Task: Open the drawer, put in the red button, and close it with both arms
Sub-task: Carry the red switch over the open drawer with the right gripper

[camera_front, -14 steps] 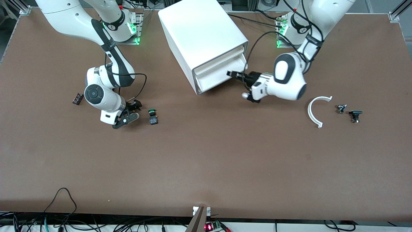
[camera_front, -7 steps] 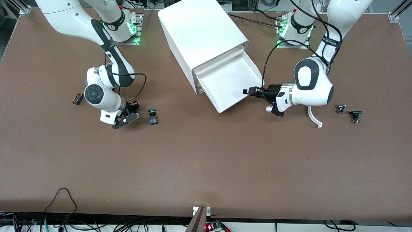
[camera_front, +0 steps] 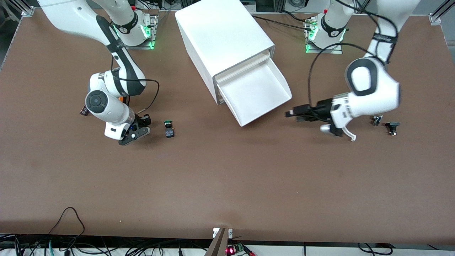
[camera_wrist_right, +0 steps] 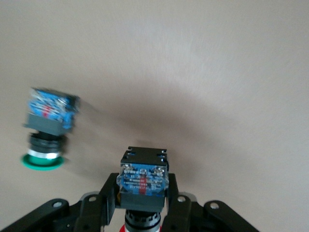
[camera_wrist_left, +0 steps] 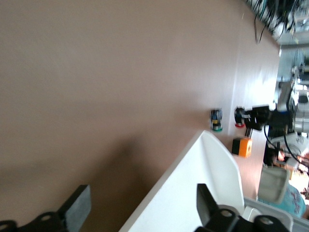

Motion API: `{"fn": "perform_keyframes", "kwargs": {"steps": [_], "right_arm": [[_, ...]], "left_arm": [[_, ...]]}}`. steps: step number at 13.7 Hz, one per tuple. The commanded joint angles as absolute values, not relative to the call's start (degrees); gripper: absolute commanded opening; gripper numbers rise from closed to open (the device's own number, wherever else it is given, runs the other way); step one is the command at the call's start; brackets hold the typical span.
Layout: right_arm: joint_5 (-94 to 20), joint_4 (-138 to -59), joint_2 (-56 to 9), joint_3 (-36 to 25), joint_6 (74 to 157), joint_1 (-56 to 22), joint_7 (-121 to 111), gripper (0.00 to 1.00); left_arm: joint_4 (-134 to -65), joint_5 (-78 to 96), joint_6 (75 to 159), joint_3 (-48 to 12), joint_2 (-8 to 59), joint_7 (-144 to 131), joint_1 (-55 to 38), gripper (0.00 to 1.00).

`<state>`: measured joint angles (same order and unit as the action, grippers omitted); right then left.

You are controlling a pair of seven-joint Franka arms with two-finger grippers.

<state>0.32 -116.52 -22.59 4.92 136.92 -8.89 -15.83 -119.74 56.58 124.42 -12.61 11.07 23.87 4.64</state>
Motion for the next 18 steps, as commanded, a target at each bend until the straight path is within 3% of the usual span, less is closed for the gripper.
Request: {"fn": "perform_keyframes", "kwargs": {"steps": [1, 3, 5, 10, 13, 18], "right_arm": [[0.4, -109.0, -19.5, 6.7, 127.1, -8.3, -16.2, 0.26], [0.4, -99.4, -19.9, 9.5, 118.7, -8.5, -16.3, 0.27], [0.5, -91.6, -20.9, 13.0, 113.3, -8.6, -17.7, 0.27], [0.5, -79.7, -26.1, 24.7, 111.7, -11.9, -22.7, 0.27], [0.6, -69.3, -32.7, 25.1, 112.1, -18.9, -23.7, 0.27], [1.9, -63.3, -39.8, 24.9, 114.1, -25.4, -41.2, 0.27]], "left_arm": [[-120.9, 50.8, 123.8, -10.6, 3.5, 22.8, 6.6, 1.0], [-119.0, 40.1, 122.6, -8.2, 0.2, 22.4, 7.3, 1.0], [-115.2, 28.7, 116.3, -5.8, -2.2, 22.0, 7.3, 1.0], [-102.5, 4.3, 100.9, -4.8, -4.0, 7.0, 6.4, 1.0], [-100.5, -2.8, 96.6, -5.2, -4.7, -2.7, 4.5, 1.0], [-100.6, -3.2, 96.8, -4.8, -4.7, -3.8, 4.0, 1.0]]}}
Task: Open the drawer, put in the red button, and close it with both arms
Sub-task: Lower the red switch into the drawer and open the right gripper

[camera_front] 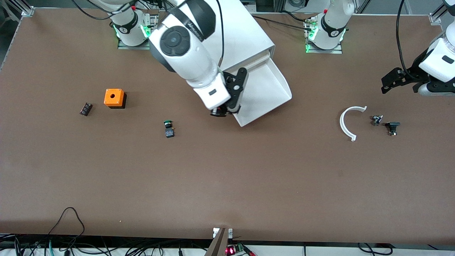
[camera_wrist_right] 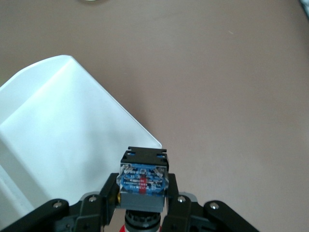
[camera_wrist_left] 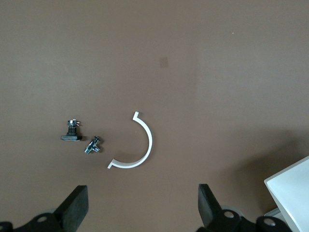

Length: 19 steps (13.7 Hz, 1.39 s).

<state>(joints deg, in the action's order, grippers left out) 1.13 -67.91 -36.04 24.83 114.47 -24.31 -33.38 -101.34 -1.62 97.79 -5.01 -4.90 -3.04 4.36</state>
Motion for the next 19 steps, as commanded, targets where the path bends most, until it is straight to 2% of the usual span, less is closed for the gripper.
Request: {"fn": "perform_keyframes", "kwargs": {"steps": [1, 9, 15, 16, 17, 18, 19], "right_arm": [[1.9, -63.4, -40.0, 25.0, 113.8, -25.7, -45.0, 0.27], [3.5, -63.4, -43.1, 22.9, 111.4, -35.8, -54.9, 0.27], [6.3, -63.8, -46.1, 22.4, 111.6, -37.8, -55.1, 0.29], [6.3, -63.7, -46.5, 22.0, 111.7, -38.4, -54.8, 0.38], [6.2, -63.8, -46.7, 21.1, 111.9, -39.1, -54.4, 0.61], [5.9, -63.7, -46.7, 20.5, 112.0, -39.5, -54.3, 1.0], [5.8, -63.7, -46.6, 20.4, 112.1, -39.9, -53.8, 1.0]], "left_arm": [[-100.6, -3.2, 96.9, -4.8, -4.7, -3.8, 4.0, 1.0], [-100.5, -3.1, 97.0, -4.9, -4.8, -3.8, 4.0, 1.0], [-100.5, -3.1, 96.9, -4.9, -4.8, -3.1, 4.0, 1.0], [-100.5, -3.1, 96.9, -4.9, -4.8, -3.1, 4.0, 1.0], [-100.6, -3.1, 96.9, -4.9, -4.7, -3.2, 4.0, 1.0], [-100.6, -3.1, 96.9, -4.9, -4.8, -3.2, 4.0, 1.0], [-100.5, -3.1, 96.9, -4.9, -4.8, -3.3, 4.0, 1.0]]}}
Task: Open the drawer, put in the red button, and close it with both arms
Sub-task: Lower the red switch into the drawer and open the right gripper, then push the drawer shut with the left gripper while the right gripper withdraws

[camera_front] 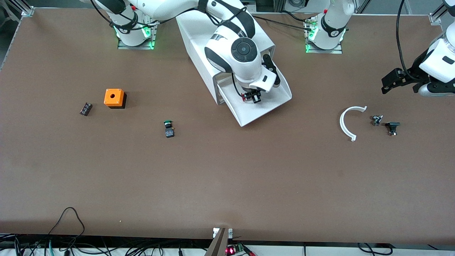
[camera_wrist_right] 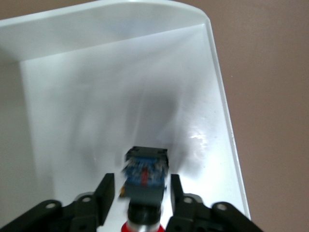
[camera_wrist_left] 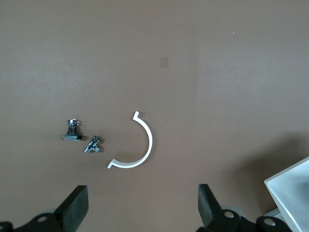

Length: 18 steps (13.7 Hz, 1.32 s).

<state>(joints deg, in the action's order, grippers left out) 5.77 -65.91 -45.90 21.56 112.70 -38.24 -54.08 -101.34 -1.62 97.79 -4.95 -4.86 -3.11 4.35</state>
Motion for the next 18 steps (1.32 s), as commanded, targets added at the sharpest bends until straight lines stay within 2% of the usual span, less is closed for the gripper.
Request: {"fn": "perform_keyframes", "kwargs": {"steps": [1, 3, 7, 10, 12, 15, 18], "right_arm": [[5.5, -63.5, -46.4, 20.5, 112.1, -39.7, -52.1, 1.0], [5.5, -63.3, -44.9, 20.6, 112.1, -39.3, -47.4, 1.0], [5.4, -63.9, -36.5, 19.0, 111.5, -36.5, -35.6, 1.0], [5.5, -67.1, -32.0, 14.3, 112.1, -35.2, -23.5, 1.0], [5.5, -71.2, -28.6, 9.3, 112.3, -35.2, -11.1, 1.0], [5.4, -71.8, -28.0, 4.9, 111.0, -32.4, 3.5, 1.0], [6.1, -73.9, -27.9, 3.1, 104.4, -30.2, 20.8, 1.0]], "left_arm": [[-100.6, -3.1, 96.9, -4.9, -4.7, -3.2, 4.0, 1.0], [-100.6, -3.1, 97.0, -4.9, -4.7, -3.2, 4.0, 1.0], [-100.6, -2.6, 98.7, -5.0, -3.0, -4.0, 2.6, 1.0], [-102.6, -0.1, 106.1, -6.2, 2.4, -10.7, 0.7, 1.0], [-104.9, 0.9, 111.7, -9.7, 5.9, -20.0, -0.4, 1.0], [-104.9, 0.9, 118.4, -12.6, 14.0, -36.9, -5.2, 1.0], [-105.8, 0.6, 127.2, -12.6, 20.1, -45.2, -10.8, 1.0]]}}
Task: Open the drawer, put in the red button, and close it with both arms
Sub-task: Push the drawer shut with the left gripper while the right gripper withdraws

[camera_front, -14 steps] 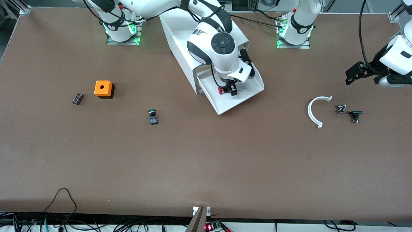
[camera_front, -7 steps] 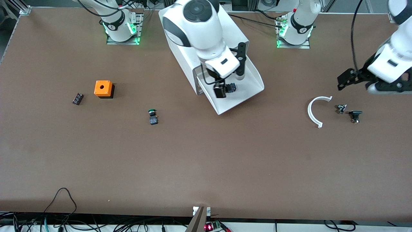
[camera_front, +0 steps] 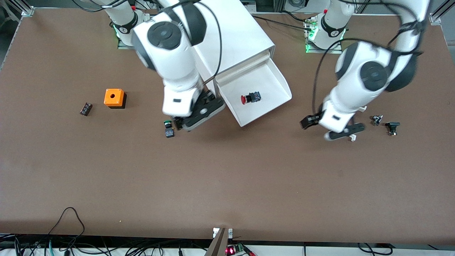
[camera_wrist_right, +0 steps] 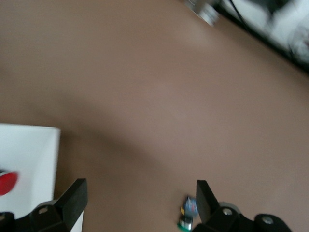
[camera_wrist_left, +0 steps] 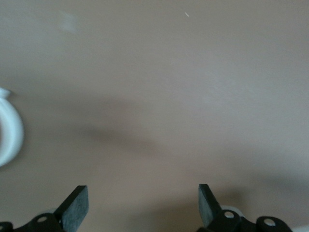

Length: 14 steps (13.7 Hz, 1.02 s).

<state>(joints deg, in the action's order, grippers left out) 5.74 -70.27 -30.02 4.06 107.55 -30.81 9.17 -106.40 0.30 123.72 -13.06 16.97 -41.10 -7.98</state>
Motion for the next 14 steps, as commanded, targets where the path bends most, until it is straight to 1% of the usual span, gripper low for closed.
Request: {"fn": "perform_keyframes", "kwargs": {"steps": [1, 3, 6, 8, 10, 12, 14], "right_arm": [[6.2, -75.0, -27.5, 2.5, 103.6, -30.1, 26.4, 1.0], [6.1, -77.9, -24.9, 2.5, 102.6, -27.4, 34.2, 1.0], [5.5, -83.3, -18.9, 2.5, 100.2, -18.5, 35.2, 1.0], [5.6, -84.1, -16.4, 2.7, 96.4, -13.6, 34.6, 1.0], [5.5, -84.2, -14.1, 3.0, 96.1, -9.7, 30.0, 1.0], [5.4, -84.3, -12.6, 3.0, 95.4, -6.9, 23.2, 1.0], [5.4, -86.4, -10.2, 3.1, 95.1, -4.4, 22.2, 1.0]], "left_arm": [[-106.3, 0.6, 129.0, -12.6, 21.3, -45.7, -12.2, 1.0], [-108.4, 0.4, 131.3, -12.7, 22.0, -45.6, -14.1, 1.0], [-112.4, 1.0, 134.2, -12.8, 21.5, -45.6, -16.3, 1.0], [-114.7, 1.9, 134.3, -16.9, 21.4, -45.4, -16.4, 1.0], [-117.0, 1.9, 134.2, -20.5, 20.3, -44.9, -16.4, 1.0], [-118.4, 1.9, 133.5, -22.8, 19.4, -44.7, -16.3, 1.0], [-120.6, 1.8, 133.5, -25.6, 18.8, -44.7, -16.3, 1.0]]}}
